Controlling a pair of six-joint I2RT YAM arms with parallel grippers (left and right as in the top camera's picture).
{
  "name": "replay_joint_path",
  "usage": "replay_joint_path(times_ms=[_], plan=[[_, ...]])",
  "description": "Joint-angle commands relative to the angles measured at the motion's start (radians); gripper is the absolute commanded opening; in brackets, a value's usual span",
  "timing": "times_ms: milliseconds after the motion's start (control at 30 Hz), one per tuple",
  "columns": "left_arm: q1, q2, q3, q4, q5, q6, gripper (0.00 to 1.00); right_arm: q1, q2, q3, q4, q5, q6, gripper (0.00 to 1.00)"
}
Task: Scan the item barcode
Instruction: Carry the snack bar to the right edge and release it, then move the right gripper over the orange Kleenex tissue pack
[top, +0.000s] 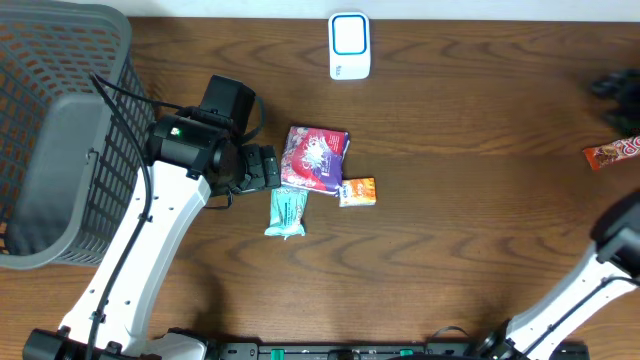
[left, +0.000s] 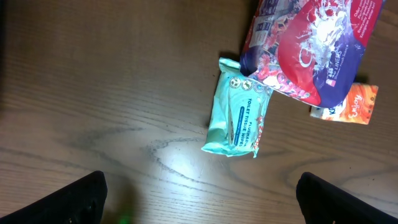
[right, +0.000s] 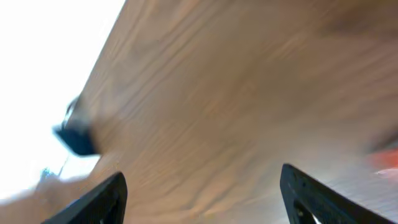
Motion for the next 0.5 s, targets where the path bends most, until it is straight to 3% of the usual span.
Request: replay_joint_path(times_ms=[0,167,367,467], plan=[[-0.003,0.003,-0.005,-0.003,-0.006,0.006,0.98,0.148,-0.032,0.015,-0.104,-0.147,-0.179,0.75],[-0.003,0.003,-0.005,-0.003,-0.006,0.006,0.98,0.352,-0.032,0.010,-0.313,-0.117,-0.439,0.82],[-0.003,0.003,-0.005,-0.003,-0.006,0.006,0.98,0.624,-0.031,-0.042,-0.395,0.151,-0.451,0.87],[-0.003,0.003,-0.005,-0.003,-0.006,0.006,0.98,0.757,-0.030,-0.080,-0.398,0.271,-0.420,0.84]])
